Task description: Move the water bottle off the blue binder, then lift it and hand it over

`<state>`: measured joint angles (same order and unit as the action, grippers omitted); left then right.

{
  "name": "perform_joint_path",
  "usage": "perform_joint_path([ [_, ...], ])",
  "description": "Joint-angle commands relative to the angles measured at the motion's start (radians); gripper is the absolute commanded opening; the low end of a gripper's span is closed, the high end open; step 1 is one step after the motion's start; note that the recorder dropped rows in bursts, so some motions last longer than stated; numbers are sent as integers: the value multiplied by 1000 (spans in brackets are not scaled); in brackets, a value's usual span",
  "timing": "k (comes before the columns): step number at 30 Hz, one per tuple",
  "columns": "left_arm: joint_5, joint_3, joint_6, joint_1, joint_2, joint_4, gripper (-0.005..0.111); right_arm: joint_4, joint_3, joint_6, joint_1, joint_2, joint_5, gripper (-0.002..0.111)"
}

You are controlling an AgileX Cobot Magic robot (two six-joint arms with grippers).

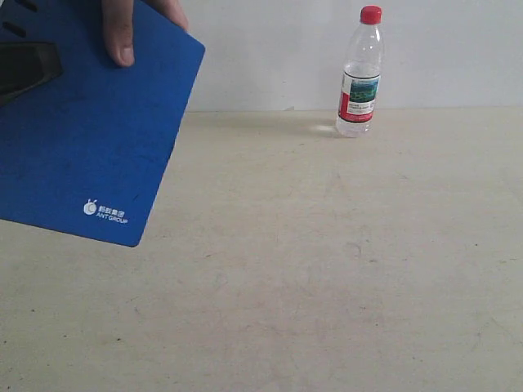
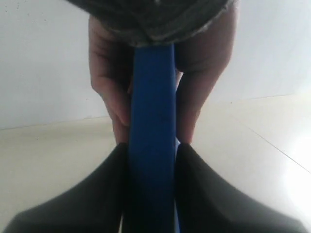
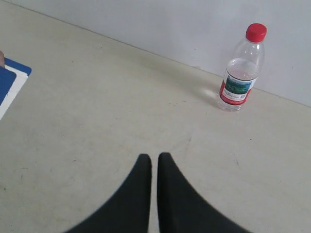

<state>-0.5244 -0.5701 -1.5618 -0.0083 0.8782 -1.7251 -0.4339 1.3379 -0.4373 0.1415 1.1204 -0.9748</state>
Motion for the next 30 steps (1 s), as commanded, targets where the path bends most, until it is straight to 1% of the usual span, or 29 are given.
perform_joint_path([
  [1, 22, -8, 13, -2, 1, 48, 31, 2, 0, 2, -3, -6, -16, 0],
  [3, 99, 13, 33, -2, 1, 51, 47, 2, 0, 2, -3, -6, -16, 0],
  [5, 212, 41, 73, -2, 1, 51, 57, 2, 0, 2, -3, -6, -16, 0],
  [6, 360, 77, 156, -2, 1, 37, 55, 2, 0, 2, -3, -6, -16, 0],
  [7, 519, 103, 211, -2, 1, 18, 42, 4, 0, 2, -3, -11, -16, 0],
  [8, 644, 110, 241, -2, 1, 5, 31, 6, 0, 2, -3, -14, -13, 0],
  [9, 800, 110, 249, -2, -17, 8, 8, 6, 0, 2, -3, -29, -1, 0],
  [10, 854, 110, 242, -2, -36, 46, 5, 6, 0, -5, -3, -44, 9, 0],
  [11, 871, 110, 201, -2, -112, 117, 5, 9, 0, -13, -3, -70, 23, 0],
  [12, 848, 110, 173, -2, -164, 150, 4, 20, 0, -13, -3, -91, 31, 0],
  [13, 784, 110, 77, -2, -276, 155, 4, 46, 0, -13, -3, -128, 31, 0],
  [16, 678, 118, -165, -2, -505, 60, 4, 117, 0, 8, -3, -203, -9, 0],
  [17, 672, 124, -231, -2, -576, 14, 4, 142, 0, 24, -3, -221, -22, 0],
  [18, 681, 142, -313, -2, -683, -19, 4, 197, 0, 86, -3, -261, -55, 0],
  [19, 689, 162, -318, -2, -755, -19, 4, 248, 0, 155, -3, -290, -88, 0],
  [20, 716, 203, -313, -2, -846, -19, 4, 336, 0, 286, -3, -342, -135, 0],
  [21, 754, 238, -313, -2, -878, -19, 4, 367, 0, 324, -3, -414, -125, 0],
  [23, 843, 295, -316, -2, -878, -19, 4, 370, 0, 328, -3, -561, -30, 0],
  [25, 910, 331, -316, -2, -878, -19, 4, 385, 0, 363, -3, -662, 8, 0],
  [26, 946, 348, -316, -2, -878, -19, 4, 425, -3, 454, -3, -781, -23, 0],
  [27, 958, 352, -316, -2, -878, -19, 4, 427, -18, 488, -3, -833, -44, 0],
  [29, 963, 354, -316, -2, -878, -19, 4, 434, -142, 537, -3, -965, -15, 0],
  [30, 949, 354, -316, -2, -878, -19, 4, 428, -304, 544, -3, -1011, 108, 0],
])
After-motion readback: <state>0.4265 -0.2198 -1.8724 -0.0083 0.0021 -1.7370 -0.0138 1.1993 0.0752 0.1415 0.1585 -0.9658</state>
